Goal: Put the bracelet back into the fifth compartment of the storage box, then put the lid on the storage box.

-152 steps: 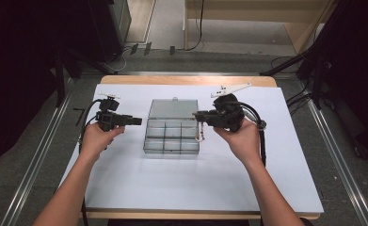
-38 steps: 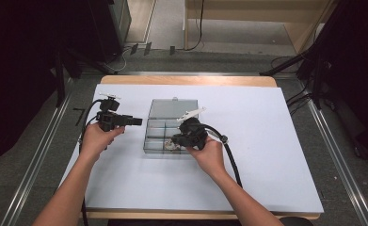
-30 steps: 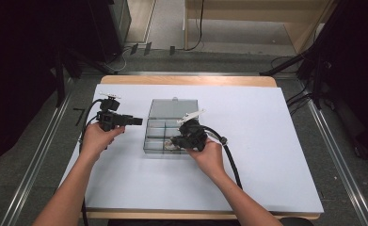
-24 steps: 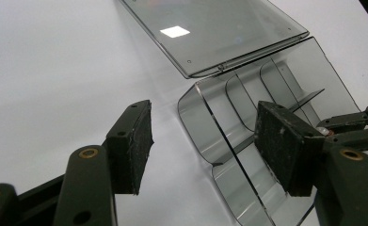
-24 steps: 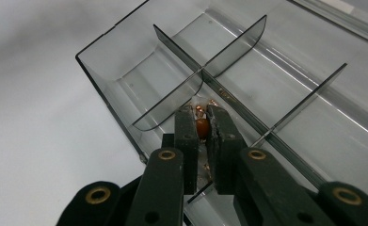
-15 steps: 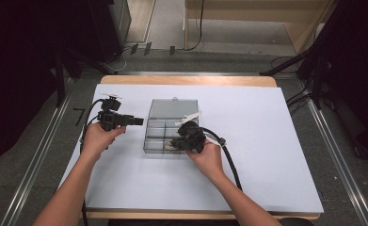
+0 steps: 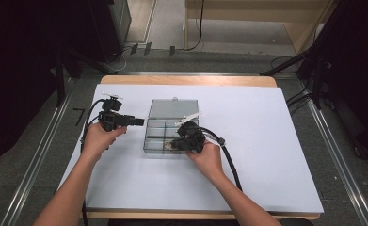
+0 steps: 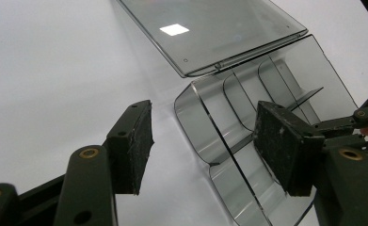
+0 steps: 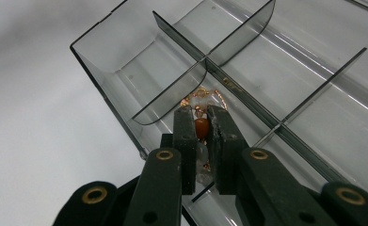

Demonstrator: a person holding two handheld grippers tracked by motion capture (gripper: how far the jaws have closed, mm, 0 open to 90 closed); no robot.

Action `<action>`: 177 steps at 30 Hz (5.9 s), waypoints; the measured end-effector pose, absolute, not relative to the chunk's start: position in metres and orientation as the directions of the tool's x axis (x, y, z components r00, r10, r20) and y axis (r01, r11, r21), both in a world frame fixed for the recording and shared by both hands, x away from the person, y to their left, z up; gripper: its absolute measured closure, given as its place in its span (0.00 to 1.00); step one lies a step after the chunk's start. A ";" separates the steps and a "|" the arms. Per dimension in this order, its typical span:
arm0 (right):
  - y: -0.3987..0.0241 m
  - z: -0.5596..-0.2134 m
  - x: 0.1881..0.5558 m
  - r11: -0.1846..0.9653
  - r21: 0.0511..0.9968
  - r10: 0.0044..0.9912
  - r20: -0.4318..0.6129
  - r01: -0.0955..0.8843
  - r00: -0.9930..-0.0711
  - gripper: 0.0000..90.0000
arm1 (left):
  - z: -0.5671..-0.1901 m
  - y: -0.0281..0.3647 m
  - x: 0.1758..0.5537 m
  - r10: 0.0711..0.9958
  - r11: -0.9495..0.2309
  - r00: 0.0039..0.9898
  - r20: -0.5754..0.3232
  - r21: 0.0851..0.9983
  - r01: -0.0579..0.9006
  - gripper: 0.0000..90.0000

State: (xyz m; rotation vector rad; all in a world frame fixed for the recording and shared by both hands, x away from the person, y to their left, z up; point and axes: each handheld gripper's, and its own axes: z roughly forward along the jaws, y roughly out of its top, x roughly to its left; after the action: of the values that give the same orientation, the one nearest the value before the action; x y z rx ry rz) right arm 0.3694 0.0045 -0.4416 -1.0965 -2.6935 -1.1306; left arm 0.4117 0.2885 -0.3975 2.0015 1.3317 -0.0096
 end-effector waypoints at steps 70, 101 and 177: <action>-0.068 -0.409 0.414 0.282 0.632 0.756 0.317 0.722 -0.573 0.58 | -0.395 0.265 0.438 0.798 -0.236 0.473 -0.373 0.529 0.815 0.52; -0.062 -0.409 0.468 0.222 0.525 0.832 0.337 0.822 -0.441 0.72 | -0.396 0.244 0.474 0.844 -0.261 0.427 -0.325 0.446 0.856 0.66; -0.036 -0.423 0.514 0.138 0.279 0.875 0.415 0.950 -0.249 0.60 | -0.415 0.241 0.503 0.879 -0.122 0.244 -0.410 0.302 0.946 0.65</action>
State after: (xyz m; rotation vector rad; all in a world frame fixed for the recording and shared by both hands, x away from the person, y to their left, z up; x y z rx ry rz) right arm 0.5138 -0.0355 -0.4232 -1.8232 -2.2498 -0.7417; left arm 0.5026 0.2407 -0.4152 2.0254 1.6602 -0.1768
